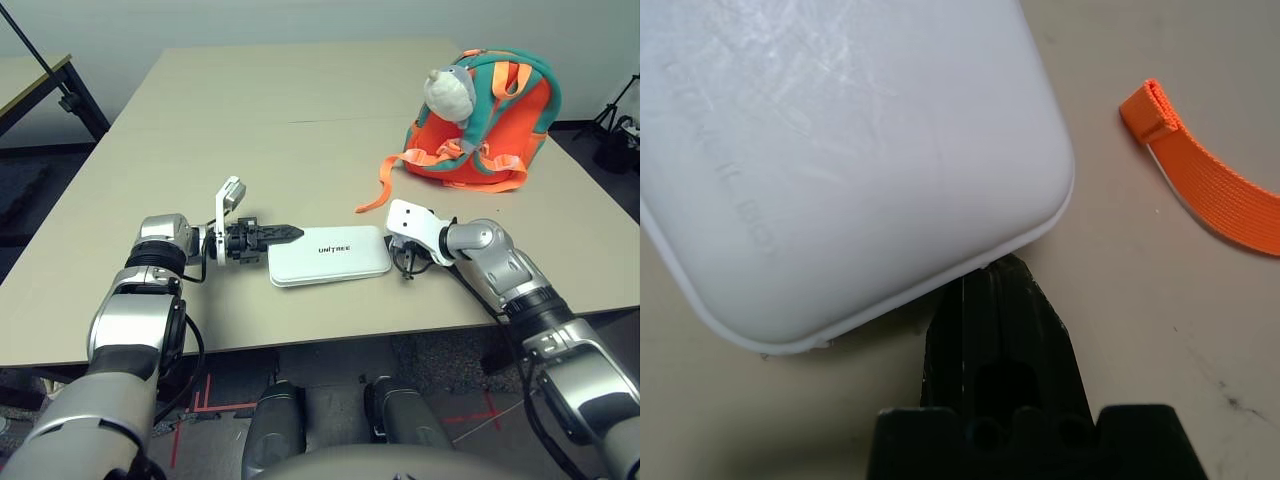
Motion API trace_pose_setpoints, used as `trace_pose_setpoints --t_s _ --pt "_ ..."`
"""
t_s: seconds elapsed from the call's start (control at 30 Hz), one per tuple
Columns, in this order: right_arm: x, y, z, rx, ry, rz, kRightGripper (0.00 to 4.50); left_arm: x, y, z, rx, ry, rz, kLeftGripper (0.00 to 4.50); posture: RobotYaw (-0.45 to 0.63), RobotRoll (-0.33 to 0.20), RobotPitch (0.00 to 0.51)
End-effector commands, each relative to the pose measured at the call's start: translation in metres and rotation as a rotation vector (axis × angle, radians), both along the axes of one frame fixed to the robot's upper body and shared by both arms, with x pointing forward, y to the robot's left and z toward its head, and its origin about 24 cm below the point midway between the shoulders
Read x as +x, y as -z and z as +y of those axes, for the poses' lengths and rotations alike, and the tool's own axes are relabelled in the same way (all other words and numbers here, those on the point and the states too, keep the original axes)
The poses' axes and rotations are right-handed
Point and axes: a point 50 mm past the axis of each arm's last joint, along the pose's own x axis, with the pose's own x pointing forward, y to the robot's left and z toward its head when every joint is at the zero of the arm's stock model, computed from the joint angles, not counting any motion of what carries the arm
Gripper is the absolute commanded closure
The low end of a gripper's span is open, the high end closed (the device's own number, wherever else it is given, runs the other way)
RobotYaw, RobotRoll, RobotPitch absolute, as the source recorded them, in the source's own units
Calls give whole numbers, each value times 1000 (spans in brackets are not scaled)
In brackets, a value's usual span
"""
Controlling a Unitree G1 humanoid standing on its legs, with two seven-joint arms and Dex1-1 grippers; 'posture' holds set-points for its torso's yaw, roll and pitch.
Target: Put the pencil case into the backpack and zip it.
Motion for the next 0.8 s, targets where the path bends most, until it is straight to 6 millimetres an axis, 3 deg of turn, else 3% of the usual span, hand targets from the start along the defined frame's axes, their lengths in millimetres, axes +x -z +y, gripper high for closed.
trace_pose_setpoints --t_s 0.03,0.33,0.37,0.43,0.6,0.73,0.8 --pt "5 -1 -22 -14 94 -8 4500 14 -23 9 57 -68 -150 3038 -144 0 28" --pt "11 -7 -51 29 244 -45 4500 30 -66 14 15 -156 -424 3078 -134 0 28" --pt "11 -8 -53 39 265 -53 4318 32 -71 15 11 -170 -447 3079 -133 0 28" --pt "13 -12 -59 71 312 -74 3894 34 -80 15 2 -194 -487 3079 -132 0 29" --pt "20 -25 -68 173 442 -157 2051 37 -95 14 5 -233 -533 3079 -127 0 27" --pt "29 -48 -86 397 733 -278 390 35 -115 13 -18 -254 -619 3079 -125 0 26" --pt "31 -55 -91 483 829 -298 0 35 -121 15 -7 -271 -649 3079 -123 0 25"
